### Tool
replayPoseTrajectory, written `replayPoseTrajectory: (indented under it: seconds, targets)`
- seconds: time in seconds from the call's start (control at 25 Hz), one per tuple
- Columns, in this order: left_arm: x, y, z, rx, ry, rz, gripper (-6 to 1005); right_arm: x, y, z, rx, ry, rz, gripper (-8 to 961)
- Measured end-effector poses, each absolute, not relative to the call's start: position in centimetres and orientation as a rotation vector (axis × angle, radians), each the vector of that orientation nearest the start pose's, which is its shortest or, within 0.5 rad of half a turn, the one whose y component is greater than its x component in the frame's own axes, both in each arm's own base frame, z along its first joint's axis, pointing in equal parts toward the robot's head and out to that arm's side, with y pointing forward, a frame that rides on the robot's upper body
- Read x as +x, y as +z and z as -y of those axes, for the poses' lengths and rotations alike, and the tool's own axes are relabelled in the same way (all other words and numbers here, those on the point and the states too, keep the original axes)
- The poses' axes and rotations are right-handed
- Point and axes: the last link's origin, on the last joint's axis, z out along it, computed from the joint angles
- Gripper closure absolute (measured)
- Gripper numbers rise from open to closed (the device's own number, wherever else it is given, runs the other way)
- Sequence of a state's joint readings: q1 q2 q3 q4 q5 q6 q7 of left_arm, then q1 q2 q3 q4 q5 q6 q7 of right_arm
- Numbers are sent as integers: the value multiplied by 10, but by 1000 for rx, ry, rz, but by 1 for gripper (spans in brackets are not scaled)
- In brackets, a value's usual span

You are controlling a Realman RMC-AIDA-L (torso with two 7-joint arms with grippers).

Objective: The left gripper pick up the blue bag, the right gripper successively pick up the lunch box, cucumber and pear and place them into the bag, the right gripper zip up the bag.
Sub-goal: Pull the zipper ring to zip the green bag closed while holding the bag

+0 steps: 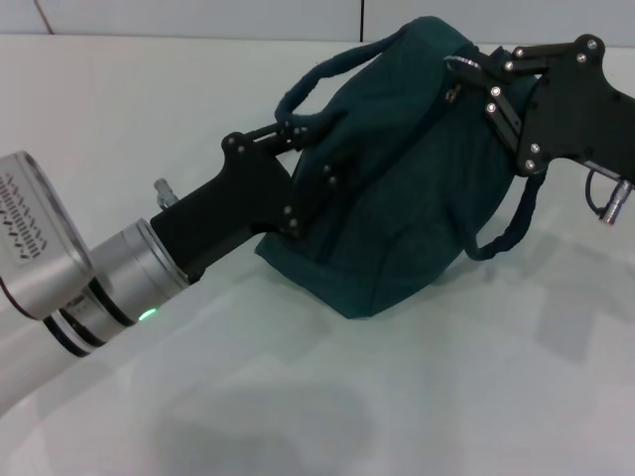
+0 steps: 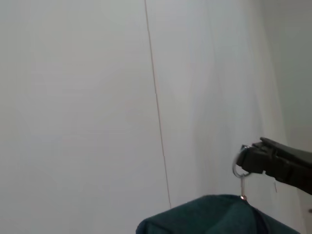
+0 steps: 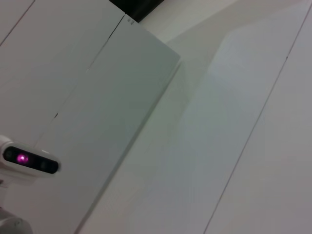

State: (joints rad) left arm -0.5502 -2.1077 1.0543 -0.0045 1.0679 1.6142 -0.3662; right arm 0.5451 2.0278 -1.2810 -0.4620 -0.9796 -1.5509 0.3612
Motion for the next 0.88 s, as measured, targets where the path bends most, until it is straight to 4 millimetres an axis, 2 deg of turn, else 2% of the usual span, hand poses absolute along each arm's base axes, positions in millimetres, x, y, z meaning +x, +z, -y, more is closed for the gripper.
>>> replayPoseTrajectory:
  seconds: [0.12,0.32,0.56,0.88]
  targets:
    - [-242,-62,-286,-2236,-1119,75,588,191,-1,-341,-2202,1057,527,941]
    - [-242,-65,-280,-2262,-1102,9,793,191,-1,-342,-2196,1059,519,941]
    - [-246,-65,-274,-2250,-1079,-37,908,191,-1,-348,-2166,1087,439,941]
    - [-252,-61,-269,-2233,-1048,-77,942,196,2,-356,-2124,1074,346,941]
